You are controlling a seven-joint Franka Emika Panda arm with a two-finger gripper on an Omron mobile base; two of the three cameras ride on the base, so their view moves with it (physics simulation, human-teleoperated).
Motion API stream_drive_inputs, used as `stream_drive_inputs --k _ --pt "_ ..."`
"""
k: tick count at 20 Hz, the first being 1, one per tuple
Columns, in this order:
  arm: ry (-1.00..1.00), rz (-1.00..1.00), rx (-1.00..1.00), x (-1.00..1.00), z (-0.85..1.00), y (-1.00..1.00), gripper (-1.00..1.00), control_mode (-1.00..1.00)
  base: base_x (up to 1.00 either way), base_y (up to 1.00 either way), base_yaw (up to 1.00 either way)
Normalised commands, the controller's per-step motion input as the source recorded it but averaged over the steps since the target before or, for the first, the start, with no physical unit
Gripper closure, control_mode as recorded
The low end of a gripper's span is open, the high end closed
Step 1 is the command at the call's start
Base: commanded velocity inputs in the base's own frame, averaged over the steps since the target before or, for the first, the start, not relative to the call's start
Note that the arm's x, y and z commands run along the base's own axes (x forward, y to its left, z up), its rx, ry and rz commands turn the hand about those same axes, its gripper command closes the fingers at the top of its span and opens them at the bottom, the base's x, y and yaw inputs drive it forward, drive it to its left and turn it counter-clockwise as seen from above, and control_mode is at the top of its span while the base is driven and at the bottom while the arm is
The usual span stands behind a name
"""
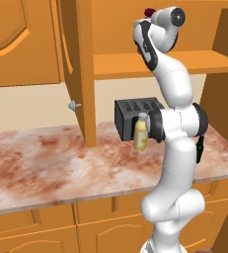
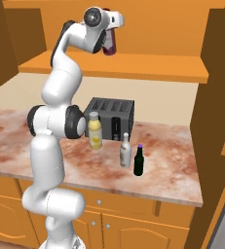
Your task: Sort all alcoholic drinks to one cabinet, and non-alcoholic drinks to the other.
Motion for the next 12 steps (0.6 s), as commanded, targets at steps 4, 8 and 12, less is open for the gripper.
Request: stream_drive_inputs --k 4,8,12 --pt "0.11 -0.01 0.05 0.00 0.02 0.00 -1.00 -1.00 0.00 0.00 0.00" --pt "0.18 -0.02 0.08 -0.03 0.01 0.02 -1.00 -1.00 0.00 0.00 0.00" --pt "0.25 0.00 0.02 0.00 0.06 0.00 -1.00 -1.00 0.00 0.00 0.00"
